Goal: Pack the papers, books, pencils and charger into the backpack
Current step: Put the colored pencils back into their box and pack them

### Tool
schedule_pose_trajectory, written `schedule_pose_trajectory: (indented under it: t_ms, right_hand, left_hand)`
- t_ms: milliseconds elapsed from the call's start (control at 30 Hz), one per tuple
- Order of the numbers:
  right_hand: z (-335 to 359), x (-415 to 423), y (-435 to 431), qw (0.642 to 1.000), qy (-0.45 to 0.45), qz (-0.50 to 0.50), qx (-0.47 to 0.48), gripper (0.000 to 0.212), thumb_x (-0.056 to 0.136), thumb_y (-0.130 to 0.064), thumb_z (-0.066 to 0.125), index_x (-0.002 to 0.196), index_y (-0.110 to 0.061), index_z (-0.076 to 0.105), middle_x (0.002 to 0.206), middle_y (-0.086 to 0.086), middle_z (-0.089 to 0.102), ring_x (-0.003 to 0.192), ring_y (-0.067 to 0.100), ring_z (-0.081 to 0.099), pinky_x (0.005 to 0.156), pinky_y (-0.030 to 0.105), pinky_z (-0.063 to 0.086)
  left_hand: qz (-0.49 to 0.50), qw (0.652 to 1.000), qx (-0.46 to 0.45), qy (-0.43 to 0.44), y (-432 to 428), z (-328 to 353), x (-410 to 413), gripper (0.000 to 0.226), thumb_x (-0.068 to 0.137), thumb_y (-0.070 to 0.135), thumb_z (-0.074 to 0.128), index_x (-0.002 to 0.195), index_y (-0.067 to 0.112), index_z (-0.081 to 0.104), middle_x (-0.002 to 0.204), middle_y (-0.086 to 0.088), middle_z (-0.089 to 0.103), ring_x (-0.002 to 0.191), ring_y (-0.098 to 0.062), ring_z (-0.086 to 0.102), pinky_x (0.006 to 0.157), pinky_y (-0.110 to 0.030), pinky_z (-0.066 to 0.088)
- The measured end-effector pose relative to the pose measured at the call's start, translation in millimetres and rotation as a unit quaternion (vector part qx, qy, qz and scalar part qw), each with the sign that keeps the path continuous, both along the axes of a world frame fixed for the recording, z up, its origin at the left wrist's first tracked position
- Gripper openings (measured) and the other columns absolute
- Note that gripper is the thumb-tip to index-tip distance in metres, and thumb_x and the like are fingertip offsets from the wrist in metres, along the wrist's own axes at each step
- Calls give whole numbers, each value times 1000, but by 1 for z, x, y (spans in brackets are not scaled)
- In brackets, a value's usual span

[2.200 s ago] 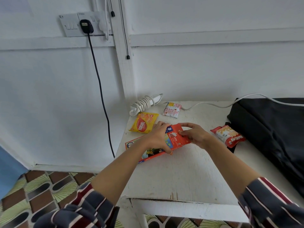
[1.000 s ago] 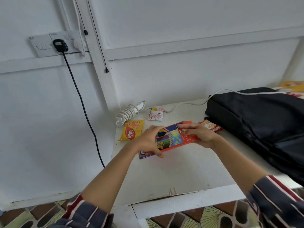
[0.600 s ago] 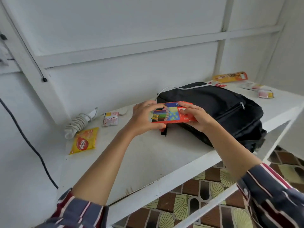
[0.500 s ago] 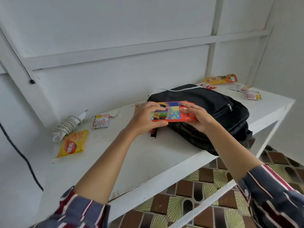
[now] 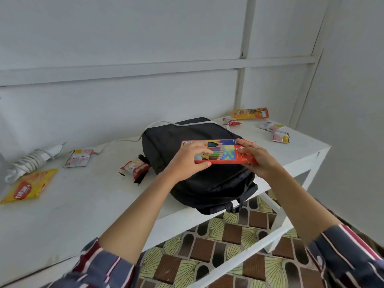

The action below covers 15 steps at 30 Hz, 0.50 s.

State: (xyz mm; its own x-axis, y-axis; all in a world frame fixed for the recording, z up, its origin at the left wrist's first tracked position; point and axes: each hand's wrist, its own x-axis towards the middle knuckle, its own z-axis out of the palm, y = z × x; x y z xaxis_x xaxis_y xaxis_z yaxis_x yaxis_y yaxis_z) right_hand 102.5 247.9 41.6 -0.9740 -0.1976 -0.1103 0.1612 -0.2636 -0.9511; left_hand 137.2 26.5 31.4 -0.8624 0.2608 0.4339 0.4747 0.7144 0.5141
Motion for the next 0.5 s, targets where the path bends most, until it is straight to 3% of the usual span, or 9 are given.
schedule_pose_trajectory:
  t_ms: [200,367,433,500]
  right_hand:
    - [-15,-16,29,1000,-12,-3,2,28,89,-1,54,113,-14,60,98,2,59,84,15,59,52,19,54]
    - [-21,-40,67,1000,-20,-6,7,26,87,-2,57,109,-16,61,104,4,58,87,15,59,57,21,57]
    - [-20,-52,86,1000,-28,-11,1,25,87,-4,59,109,-16,61,107,5,56,90,17,58,56,22,57]
    - [-19,-63,103,999,-38,-9,-7,25,86,-6,60,108,-17,62,111,6,55,93,18,58,56,22,57]
  left_hand:
    - [10,1000,-23,18,24,-14,-10,36,80,21,72,116,20,65,125,2,57,120,-11,45,104,-26,33]
    - [47,995,12,88,47,-33,-2,31,76,25,75,106,19,69,108,13,54,109,-7,46,96,-24,37]
    - [44,998,10,48,57,-35,2,34,73,30,78,105,23,68,105,16,53,105,-5,48,94,-24,40]
    - [34,997,-10,-67,65,-35,3,46,71,34,79,114,29,63,108,14,53,103,-3,49,93,-23,42]
